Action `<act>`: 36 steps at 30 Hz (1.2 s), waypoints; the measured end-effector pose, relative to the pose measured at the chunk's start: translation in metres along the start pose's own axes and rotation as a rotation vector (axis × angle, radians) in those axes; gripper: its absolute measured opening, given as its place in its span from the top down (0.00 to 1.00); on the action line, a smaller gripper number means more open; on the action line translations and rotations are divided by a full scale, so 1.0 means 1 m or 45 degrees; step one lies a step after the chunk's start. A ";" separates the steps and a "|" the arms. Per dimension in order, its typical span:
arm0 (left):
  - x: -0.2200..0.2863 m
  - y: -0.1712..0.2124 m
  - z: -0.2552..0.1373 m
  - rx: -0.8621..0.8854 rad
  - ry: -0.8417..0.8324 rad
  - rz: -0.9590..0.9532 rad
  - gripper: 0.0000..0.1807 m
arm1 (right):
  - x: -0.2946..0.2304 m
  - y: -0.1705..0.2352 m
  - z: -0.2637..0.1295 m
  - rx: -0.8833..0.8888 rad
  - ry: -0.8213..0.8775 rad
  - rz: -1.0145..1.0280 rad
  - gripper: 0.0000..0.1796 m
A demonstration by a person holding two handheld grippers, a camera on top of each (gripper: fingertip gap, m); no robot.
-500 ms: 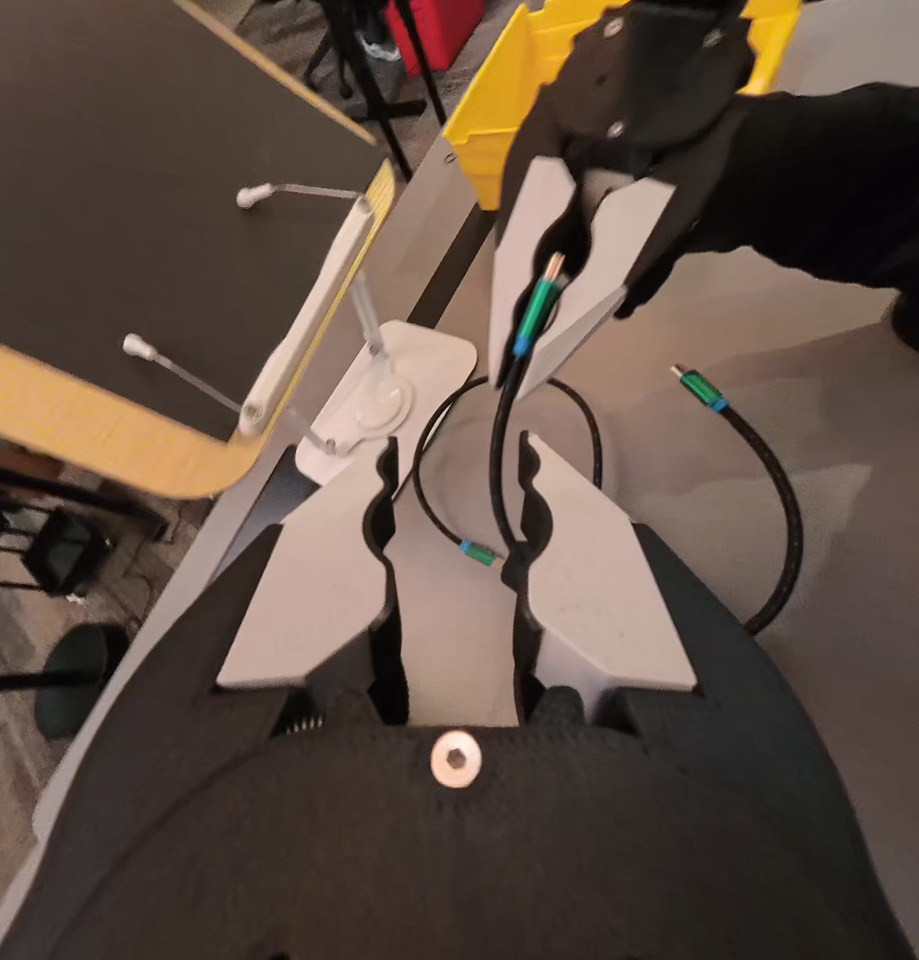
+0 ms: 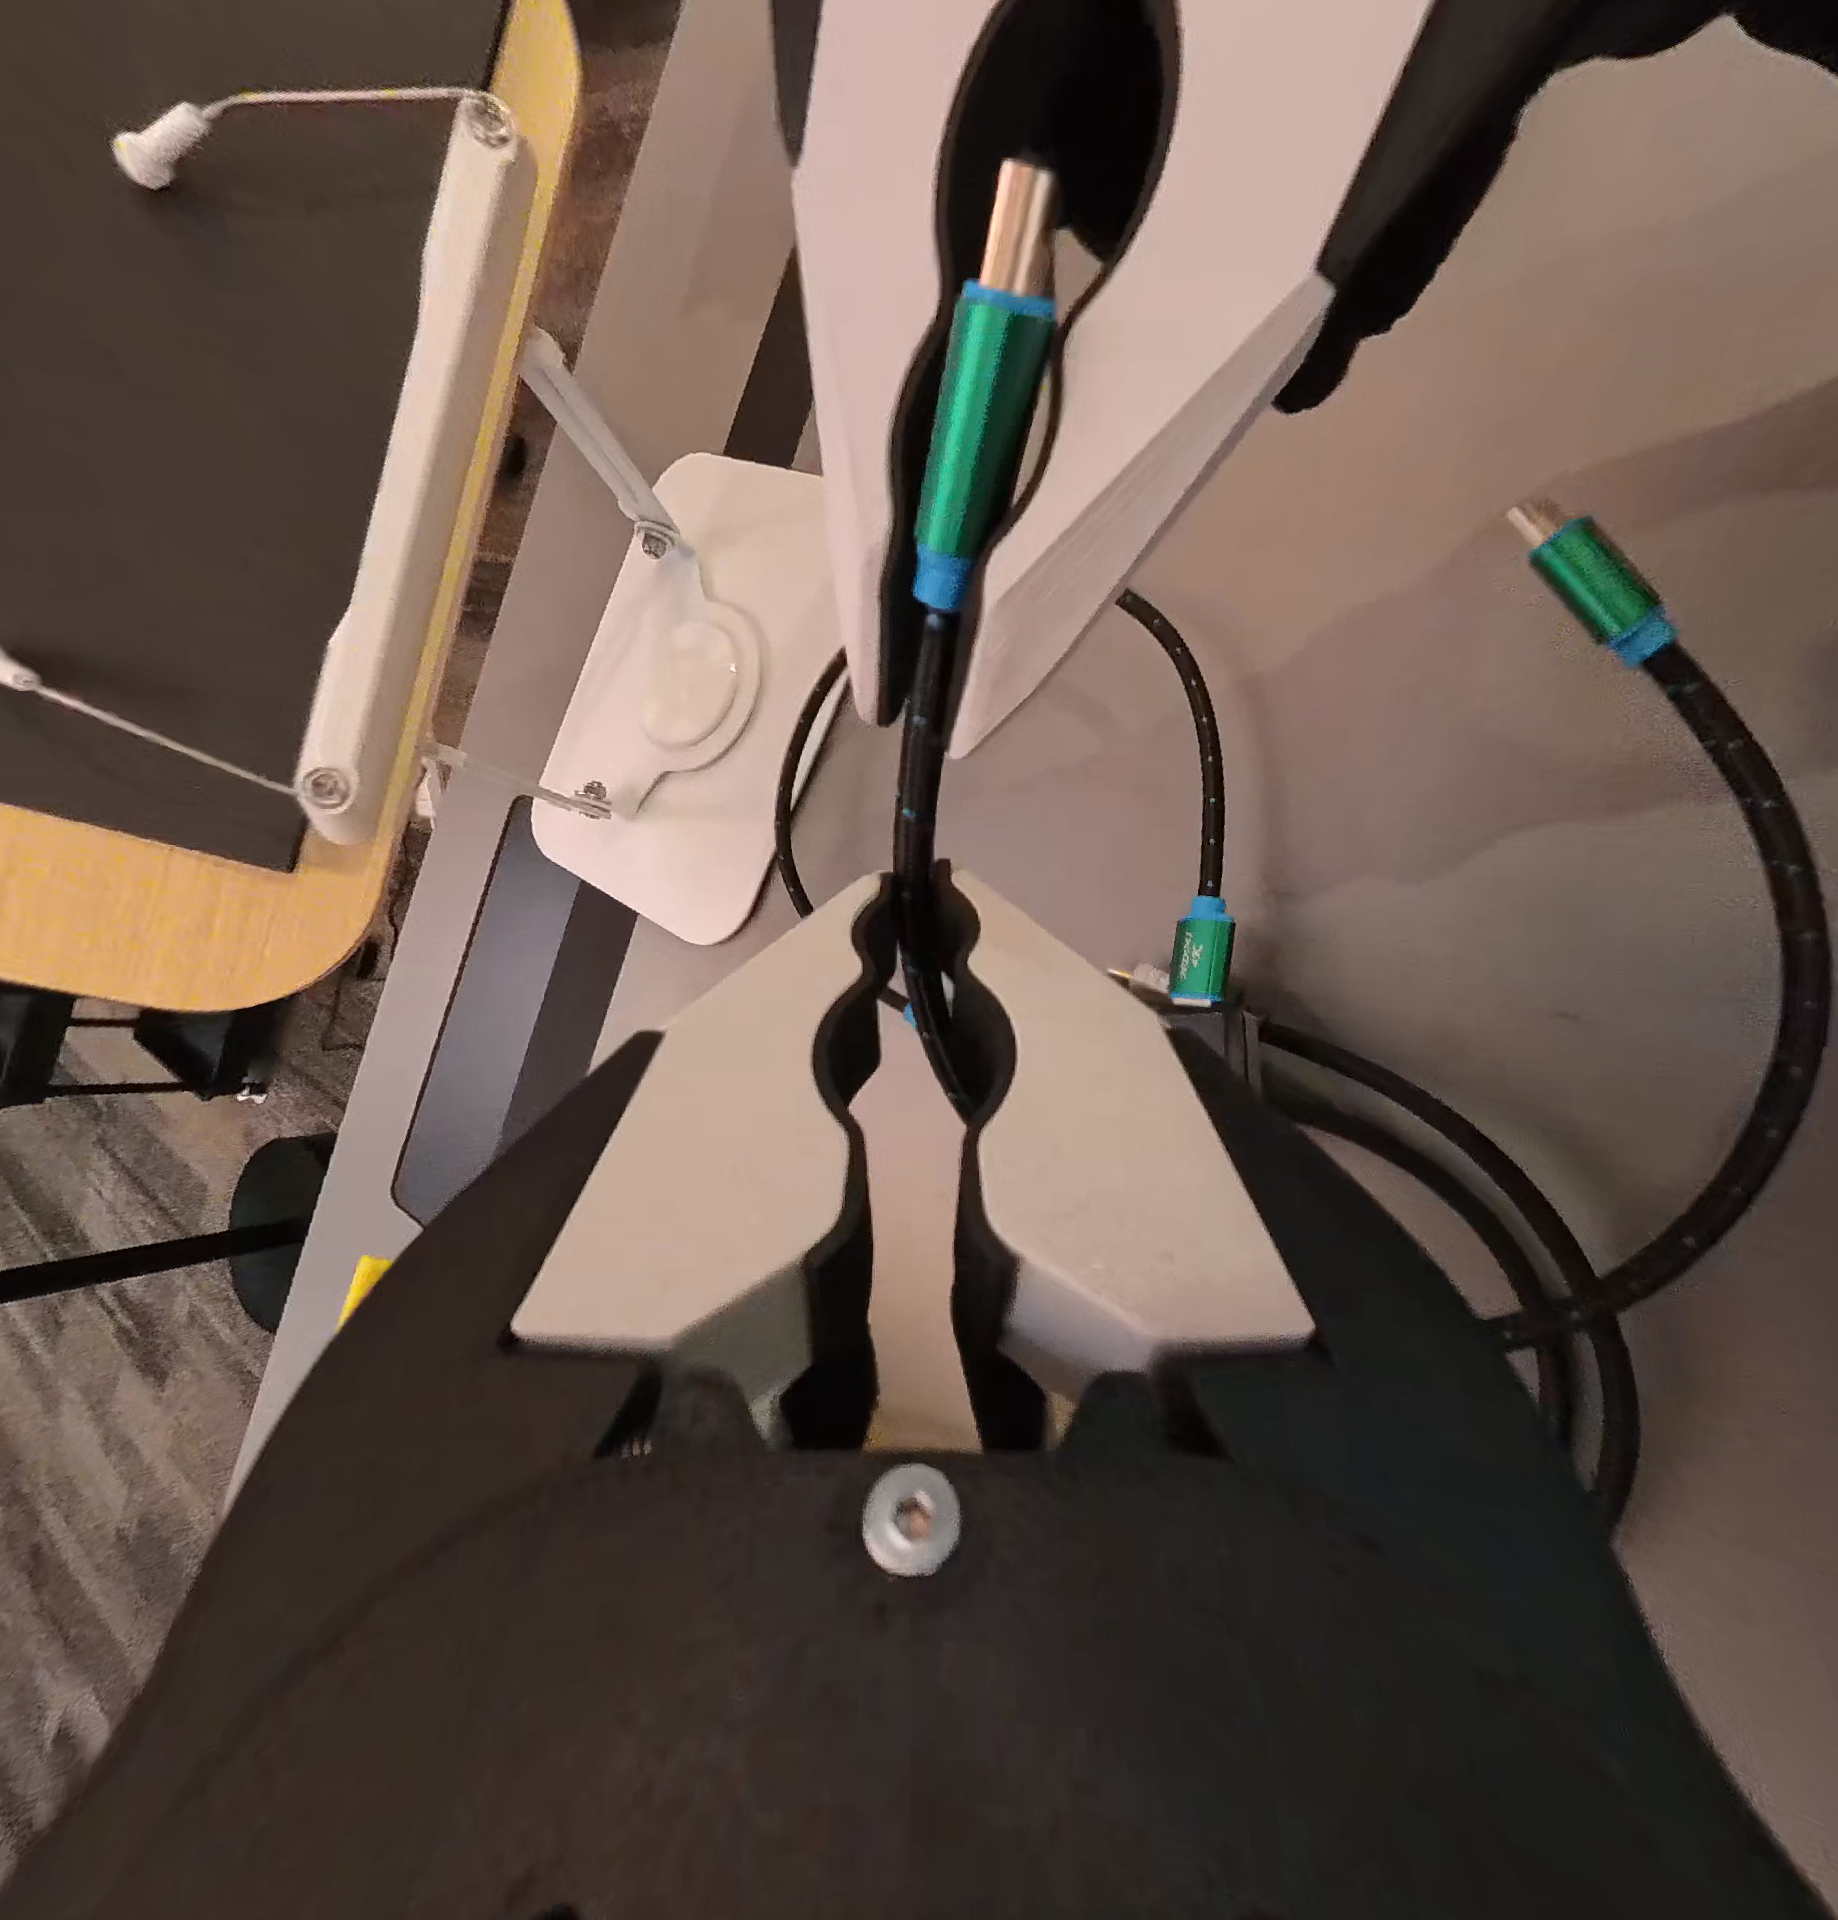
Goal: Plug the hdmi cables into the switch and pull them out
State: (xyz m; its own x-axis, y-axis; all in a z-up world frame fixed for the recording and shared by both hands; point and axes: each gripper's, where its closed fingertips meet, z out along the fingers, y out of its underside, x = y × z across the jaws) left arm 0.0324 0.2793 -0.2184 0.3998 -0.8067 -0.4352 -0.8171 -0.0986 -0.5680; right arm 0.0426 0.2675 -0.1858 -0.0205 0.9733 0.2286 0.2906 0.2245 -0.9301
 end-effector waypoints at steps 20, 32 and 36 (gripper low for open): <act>0.036 -0.062 -0.021 0.863 0.629 -0.252 0.98 | -0.027 -0.053 -0.025 0.374 -0.170 -0.072 0.92; -0.011 -0.056 -0.030 0.659 0.092 -0.177 0.69 | 0.005 -0.011 -0.018 -0.063 0.095 -0.134 0.96; -0.011 -0.067 -0.043 0.449 -0.159 0.169 0.67 | -0.001 0.000 -0.009 -0.133 0.065 -0.143 0.96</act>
State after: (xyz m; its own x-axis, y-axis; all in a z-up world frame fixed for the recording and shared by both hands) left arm 0.0648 0.2702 -0.1456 0.3651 -0.7199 -0.5903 -0.6811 0.2258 -0.6965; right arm 0.0507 0.2663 -0.1831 -0.0109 0.9381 0.3463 0.3873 0.3233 -0.8634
